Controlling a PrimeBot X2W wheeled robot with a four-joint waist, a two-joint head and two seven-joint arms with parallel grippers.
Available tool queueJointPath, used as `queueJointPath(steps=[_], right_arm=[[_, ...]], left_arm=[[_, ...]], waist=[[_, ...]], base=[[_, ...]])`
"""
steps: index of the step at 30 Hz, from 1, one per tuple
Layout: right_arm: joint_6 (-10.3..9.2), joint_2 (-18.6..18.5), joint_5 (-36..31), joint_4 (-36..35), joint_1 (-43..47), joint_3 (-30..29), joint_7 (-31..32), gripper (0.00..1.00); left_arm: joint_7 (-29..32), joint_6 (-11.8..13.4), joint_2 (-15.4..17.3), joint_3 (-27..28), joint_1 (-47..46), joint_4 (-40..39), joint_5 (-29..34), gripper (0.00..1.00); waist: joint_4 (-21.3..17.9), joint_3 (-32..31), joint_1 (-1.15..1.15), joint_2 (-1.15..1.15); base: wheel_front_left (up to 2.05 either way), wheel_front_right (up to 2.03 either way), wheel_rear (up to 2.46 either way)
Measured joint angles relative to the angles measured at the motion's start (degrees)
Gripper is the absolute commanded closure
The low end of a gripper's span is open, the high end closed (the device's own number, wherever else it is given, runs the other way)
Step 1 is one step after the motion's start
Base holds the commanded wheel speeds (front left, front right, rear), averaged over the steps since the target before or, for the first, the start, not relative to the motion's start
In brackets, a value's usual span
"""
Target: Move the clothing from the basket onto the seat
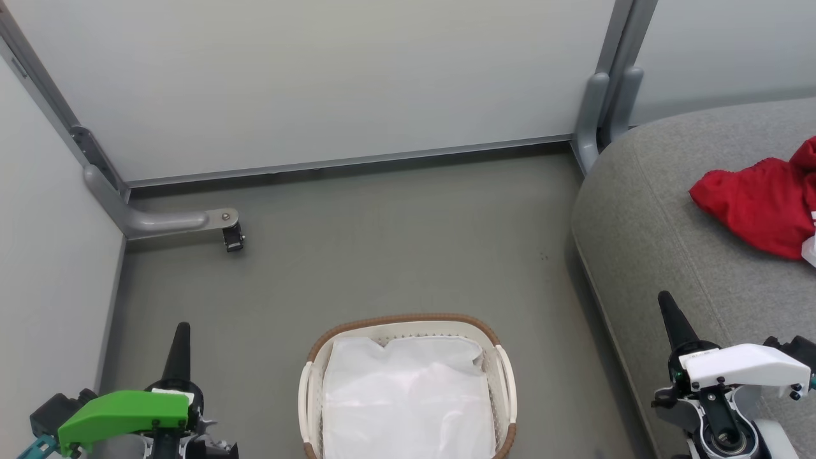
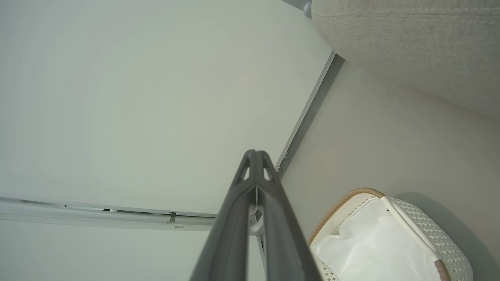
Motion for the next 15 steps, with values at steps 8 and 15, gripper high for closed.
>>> queueJointPath(steps=[8, 15], right_arm=[[-0.01, -0.04, 4.01, -0.70, 0.24, -0.26, 1.00, 1.00], [-0.01, -0.05, 7.39, -1.33, 0.44, -0.52, 1.82, 1.00]], left_arm=[[0.80, -0.19, 0.01, 0.58, -0.32, -0.53, -3.72, 1.00], [1.76, -0.58, 0.03, 0.96, -0.72, -0.90, -6.95, 1.00]], waist=[[0.08, -0.09, 0.00, 0.00], [0.15, -0.17, 0.00, 0.00]], base=[[0.00, 0.00, 0.00], [0.00, 0.00, 0.00]])
